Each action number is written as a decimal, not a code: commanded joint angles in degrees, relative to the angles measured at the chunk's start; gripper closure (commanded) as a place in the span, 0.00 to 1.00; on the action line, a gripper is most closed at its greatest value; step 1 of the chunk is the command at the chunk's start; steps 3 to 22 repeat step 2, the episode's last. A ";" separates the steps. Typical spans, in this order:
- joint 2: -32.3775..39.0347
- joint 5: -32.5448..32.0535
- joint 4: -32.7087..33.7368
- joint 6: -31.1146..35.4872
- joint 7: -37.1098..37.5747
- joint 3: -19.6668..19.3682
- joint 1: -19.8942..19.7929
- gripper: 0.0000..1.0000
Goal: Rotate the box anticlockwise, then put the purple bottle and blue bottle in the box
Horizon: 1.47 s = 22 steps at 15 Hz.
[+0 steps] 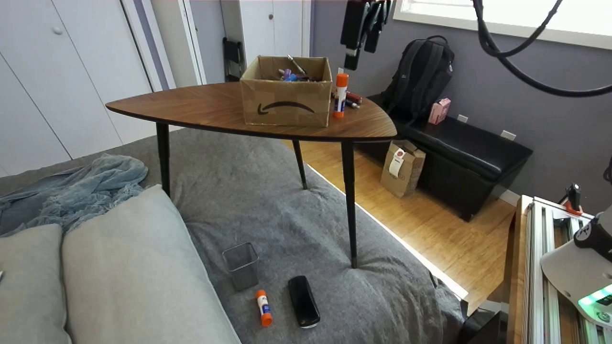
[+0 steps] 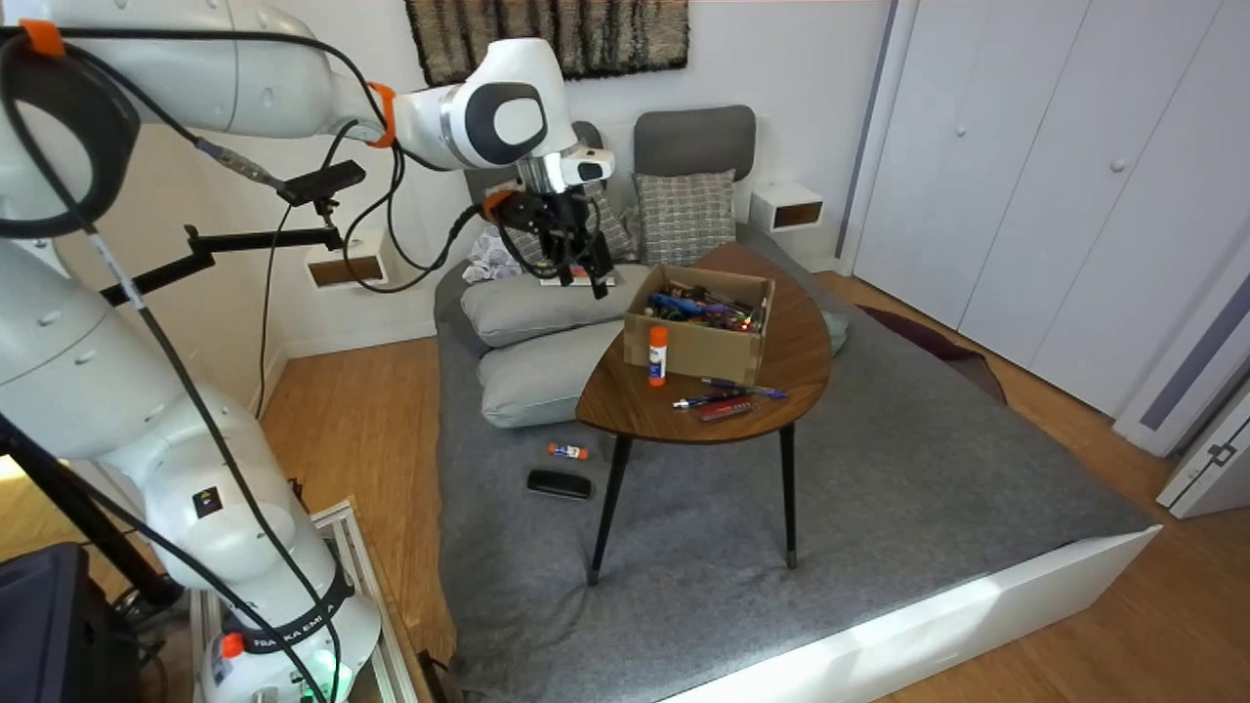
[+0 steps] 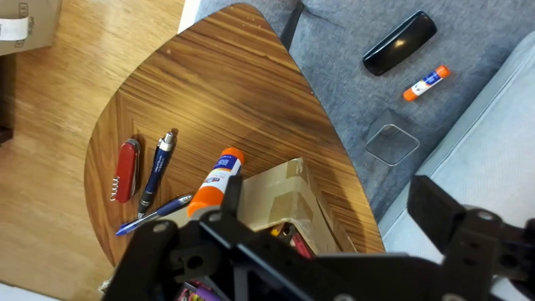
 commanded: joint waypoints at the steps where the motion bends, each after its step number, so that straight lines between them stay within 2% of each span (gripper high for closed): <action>1: -1.70 0.20 -1.96 1.05 -0.15 0.46 -0.85 0.00; 2: -3.11 0.24 -3.46 1.63 -0.19 0.36 -1.01 0.00; 22: -3.11 0.24 -3.46 1.63 -0.19 0.36 -1.01 0.00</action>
